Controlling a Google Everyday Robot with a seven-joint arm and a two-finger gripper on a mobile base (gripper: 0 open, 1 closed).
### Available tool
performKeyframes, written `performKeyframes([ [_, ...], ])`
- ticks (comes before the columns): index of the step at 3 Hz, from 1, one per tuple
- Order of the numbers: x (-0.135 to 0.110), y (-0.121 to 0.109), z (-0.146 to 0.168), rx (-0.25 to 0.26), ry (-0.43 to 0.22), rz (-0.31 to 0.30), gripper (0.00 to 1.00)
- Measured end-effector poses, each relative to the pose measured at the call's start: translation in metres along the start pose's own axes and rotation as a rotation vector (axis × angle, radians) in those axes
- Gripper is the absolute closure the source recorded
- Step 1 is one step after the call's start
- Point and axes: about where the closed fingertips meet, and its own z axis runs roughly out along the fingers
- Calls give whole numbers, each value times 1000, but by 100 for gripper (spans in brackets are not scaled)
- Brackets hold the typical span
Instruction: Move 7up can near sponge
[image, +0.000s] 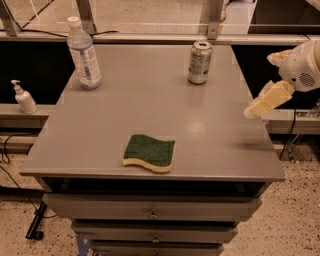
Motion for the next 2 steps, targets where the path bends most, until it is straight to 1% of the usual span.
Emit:
performKeyframes([
  [1, -1, -28, 30, -32, -157, 110, 0],
  [2, -10, -48, 59, -88, -334, 216, 0],
])
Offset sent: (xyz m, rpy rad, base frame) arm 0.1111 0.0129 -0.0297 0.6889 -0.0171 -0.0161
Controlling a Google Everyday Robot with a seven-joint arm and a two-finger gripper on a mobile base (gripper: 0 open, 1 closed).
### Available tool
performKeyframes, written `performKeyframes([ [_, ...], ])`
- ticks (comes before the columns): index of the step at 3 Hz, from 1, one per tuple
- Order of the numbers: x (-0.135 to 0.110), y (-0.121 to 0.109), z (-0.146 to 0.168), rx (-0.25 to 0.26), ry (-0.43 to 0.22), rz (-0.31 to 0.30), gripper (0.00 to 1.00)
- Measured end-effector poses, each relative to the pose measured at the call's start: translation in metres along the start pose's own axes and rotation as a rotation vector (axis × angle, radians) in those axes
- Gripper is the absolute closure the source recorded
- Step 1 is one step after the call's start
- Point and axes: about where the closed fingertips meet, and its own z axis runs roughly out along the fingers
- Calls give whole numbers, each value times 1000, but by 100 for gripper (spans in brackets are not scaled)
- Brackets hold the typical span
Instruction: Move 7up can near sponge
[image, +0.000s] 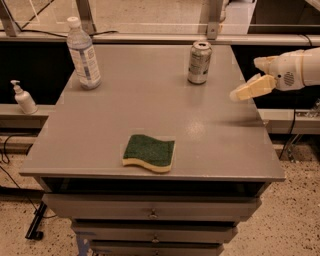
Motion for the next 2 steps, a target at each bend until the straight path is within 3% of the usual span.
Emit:
performKeyframes([
  [2, 2, -1, 13, -12, -32, 32, 0],
])
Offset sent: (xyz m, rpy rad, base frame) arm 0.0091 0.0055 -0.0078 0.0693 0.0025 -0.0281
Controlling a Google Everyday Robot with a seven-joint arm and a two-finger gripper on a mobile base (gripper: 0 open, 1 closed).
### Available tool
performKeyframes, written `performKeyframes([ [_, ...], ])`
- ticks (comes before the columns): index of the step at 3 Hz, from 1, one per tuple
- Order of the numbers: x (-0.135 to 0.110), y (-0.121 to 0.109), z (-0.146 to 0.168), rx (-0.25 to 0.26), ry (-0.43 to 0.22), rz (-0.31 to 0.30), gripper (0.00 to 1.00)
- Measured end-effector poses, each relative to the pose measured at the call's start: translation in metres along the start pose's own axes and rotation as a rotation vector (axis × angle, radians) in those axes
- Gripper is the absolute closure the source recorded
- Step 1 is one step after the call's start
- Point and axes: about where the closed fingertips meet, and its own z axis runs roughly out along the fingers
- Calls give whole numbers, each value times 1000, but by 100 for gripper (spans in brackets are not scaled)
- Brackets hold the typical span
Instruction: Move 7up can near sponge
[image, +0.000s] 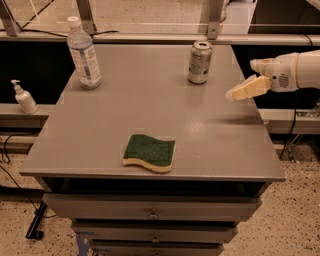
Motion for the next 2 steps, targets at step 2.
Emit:
performKeyframes([
  [2, -48, -8, 83, -3, -155, 6, 0],
])
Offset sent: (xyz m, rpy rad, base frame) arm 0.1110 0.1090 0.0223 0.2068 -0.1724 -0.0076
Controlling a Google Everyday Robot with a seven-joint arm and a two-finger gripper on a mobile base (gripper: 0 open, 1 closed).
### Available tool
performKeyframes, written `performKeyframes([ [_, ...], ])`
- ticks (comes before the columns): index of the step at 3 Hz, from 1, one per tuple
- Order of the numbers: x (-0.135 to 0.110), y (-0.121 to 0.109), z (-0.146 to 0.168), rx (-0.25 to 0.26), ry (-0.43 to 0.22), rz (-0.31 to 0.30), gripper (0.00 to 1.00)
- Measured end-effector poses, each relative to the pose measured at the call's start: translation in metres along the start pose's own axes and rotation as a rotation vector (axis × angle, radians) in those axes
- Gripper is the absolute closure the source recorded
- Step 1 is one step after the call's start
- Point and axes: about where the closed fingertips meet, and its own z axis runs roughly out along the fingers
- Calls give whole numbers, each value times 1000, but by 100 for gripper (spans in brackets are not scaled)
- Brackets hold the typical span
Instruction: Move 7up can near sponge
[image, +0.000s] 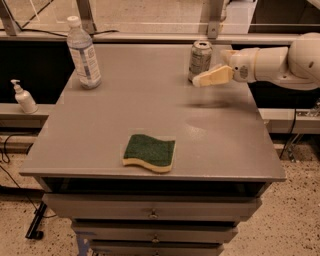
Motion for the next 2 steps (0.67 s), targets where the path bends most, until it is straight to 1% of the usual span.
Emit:
performKeyframes([
  [1, -27, -3, 34, -11, -56, -13, 18],
  [2, -39, -5, 47, -6, -80, -5, 42],
])
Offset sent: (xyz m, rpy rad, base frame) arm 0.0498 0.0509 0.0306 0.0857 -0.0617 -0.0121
